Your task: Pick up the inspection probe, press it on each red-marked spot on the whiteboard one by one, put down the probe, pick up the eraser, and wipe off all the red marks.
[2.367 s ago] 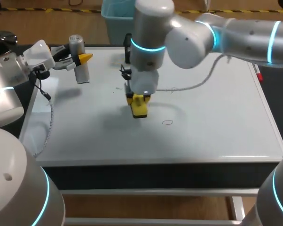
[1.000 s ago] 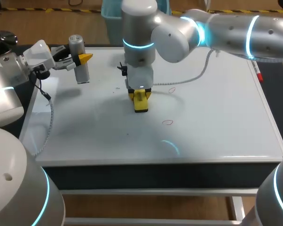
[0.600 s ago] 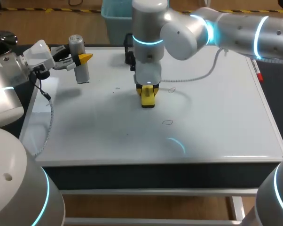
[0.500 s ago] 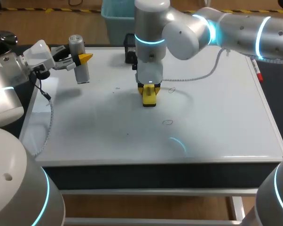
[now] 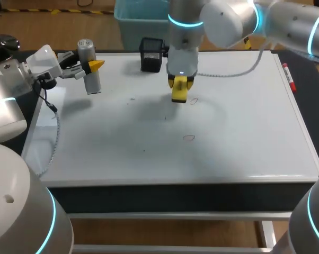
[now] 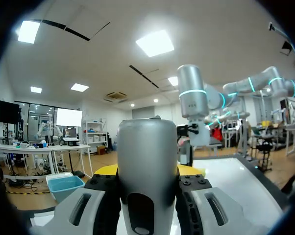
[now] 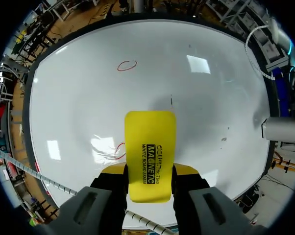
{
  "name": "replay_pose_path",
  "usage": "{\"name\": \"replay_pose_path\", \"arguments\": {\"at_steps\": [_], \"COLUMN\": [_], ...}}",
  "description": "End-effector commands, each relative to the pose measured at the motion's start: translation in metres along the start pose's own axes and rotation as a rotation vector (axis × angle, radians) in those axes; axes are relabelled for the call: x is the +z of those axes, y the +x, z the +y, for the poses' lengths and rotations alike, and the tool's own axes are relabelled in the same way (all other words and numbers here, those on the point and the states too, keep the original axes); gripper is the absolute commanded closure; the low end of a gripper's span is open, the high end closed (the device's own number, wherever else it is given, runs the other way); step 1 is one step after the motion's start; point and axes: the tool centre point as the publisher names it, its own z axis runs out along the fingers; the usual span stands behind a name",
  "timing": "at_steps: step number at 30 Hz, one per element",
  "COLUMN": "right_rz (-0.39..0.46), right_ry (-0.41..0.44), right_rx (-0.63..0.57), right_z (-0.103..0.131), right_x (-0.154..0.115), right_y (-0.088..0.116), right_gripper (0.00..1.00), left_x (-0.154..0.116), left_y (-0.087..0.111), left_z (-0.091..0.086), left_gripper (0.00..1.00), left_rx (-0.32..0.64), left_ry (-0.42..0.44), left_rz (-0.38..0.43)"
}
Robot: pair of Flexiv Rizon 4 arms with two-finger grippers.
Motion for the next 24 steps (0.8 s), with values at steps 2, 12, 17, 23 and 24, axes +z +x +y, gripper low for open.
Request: {"name": "replay_pose_path", "arguments": {"at_steps": [2, 12, 17, 23, 24], "right_rz": [-0.01, -0.01, -0.001, 0.001, 0.007], "right_ry": [0.008, 0.008, 0.008, 0.025, 0.035], "right_rx": [-0.006, -0.006, 0.021, 0.105, 0.115], "right_z": [0.005, 0.005, -0.006, -0.048, -0.053], "right_x": [-0.011, -0.011, -0.006, -0.008, -0.009], "right_y": [0.01, 0.01, 0.013, 0.025, 0.027], "right_gripper": [1.0, 1.0, 1.0, 1.0, 1.0], "left_x": [0.0, 0.0, 0.0, 0.0, 0.0], "left_y": [0.0, 0.0, 0.0, 0.0, 0.0], "left_z": [-0.001, -0.001, -0.001, -0.001, -0.001], "left_gripper": [1.0, 1.0, 1.0, 1.0, 1.0], "left_rx": [0.001, 0.001, 0.001, 0.001, 0.001], "left_ry": [0.001, 0.001, 0.001, 0.001, 0.001], "left_rz": [-0.002, -0.002, -0.002, -0.002, -0.002]}}
